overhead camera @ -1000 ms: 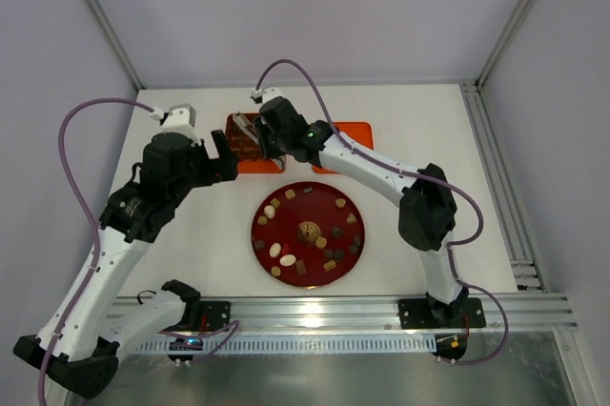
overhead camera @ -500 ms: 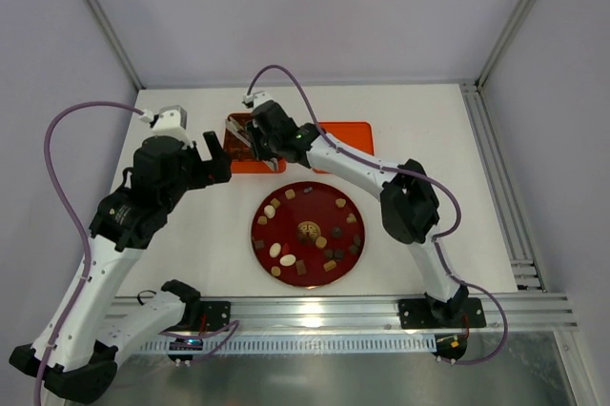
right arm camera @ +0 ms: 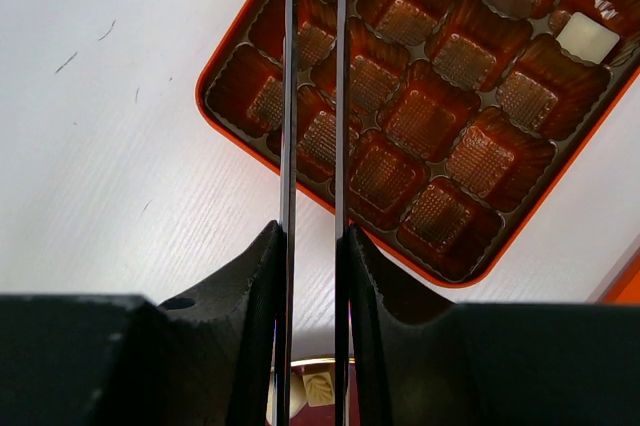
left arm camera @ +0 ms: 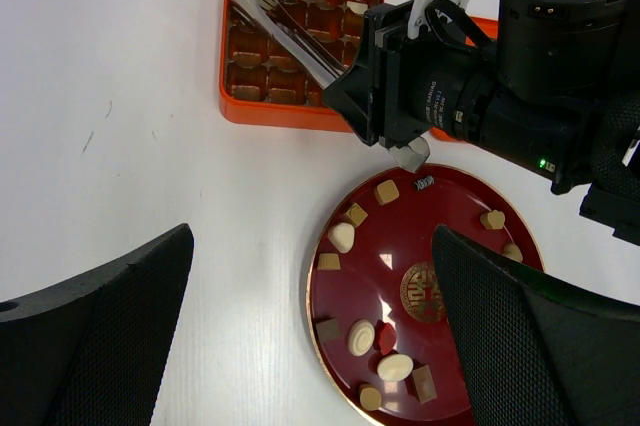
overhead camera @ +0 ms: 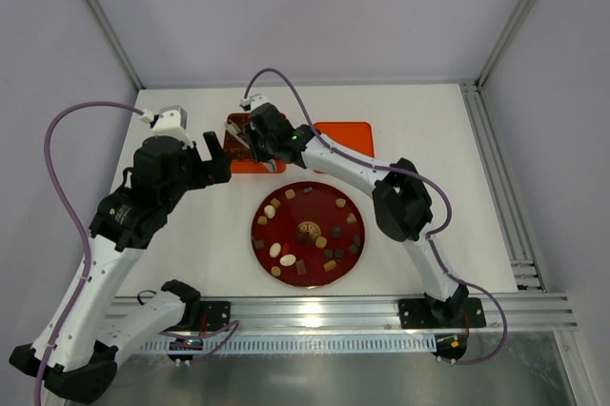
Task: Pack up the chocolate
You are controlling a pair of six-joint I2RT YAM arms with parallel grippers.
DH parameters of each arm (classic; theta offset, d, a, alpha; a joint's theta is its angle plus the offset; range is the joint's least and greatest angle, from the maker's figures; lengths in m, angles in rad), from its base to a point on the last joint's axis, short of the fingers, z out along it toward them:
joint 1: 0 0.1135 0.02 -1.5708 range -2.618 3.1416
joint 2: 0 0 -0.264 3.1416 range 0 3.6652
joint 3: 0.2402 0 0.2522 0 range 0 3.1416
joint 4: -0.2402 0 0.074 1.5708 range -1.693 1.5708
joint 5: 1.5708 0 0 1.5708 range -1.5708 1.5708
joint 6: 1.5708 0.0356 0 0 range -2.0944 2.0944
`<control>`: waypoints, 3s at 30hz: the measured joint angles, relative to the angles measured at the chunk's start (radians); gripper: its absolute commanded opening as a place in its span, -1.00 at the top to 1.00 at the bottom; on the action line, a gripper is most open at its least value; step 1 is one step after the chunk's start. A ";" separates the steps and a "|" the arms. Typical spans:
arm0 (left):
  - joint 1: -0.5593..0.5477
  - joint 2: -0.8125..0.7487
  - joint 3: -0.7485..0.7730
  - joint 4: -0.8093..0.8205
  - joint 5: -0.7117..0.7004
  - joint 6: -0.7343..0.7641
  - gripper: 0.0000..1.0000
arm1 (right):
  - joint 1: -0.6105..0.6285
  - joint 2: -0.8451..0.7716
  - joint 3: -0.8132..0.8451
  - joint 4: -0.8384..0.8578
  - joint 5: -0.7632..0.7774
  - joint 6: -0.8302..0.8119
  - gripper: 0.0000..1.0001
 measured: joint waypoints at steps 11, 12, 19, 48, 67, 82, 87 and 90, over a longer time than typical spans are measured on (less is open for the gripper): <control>0.000 0.000 0.000 0.000 0.000 0.000 -1.00 | 0.000 0.001 0.000 0.000 0.009 -0.009 0.28; 0.000 0.000 0.000 0.000 0.000 0.000 -1.00 | 0.000 0.001 0.000 0.000 0.009 -0.010 0.25; 0.000 0.000 0.000 0.000 0.000 0.000 -0.99 | 0.000 0.001 0.000 0.000 0.012 -0.021 0.20; 0.000 0.020 -0.026 0.032 0.026 -0.003 -0.99 | 0.000 -0.644 -0.461 -0.126 0.144 0.040 0.21; 0.000 0.063 -0.053 0.085 0.062 -0.013 -1.00 | 0.016 -1.106 -0.920 -0.549 0.112 0.286 0.21; 0.000 0.063 -0.060 0.092 0.061 -0.012 -0.99 | 0.019 -1.051 -0.948 -0.554 0.095 0.311 0.19; 0.000 0.063 -0.061 0.092 0.061 -0.012 -0.99 | 0.019 -1.045 -0.948 -0.554 0.102 0.318 0.15; 0.000 0.063 -0.061 0.092 0.061 -0.012 -0.99 | 0.019 -1.039 -0.948 -0.555 0.107 0.321 0.14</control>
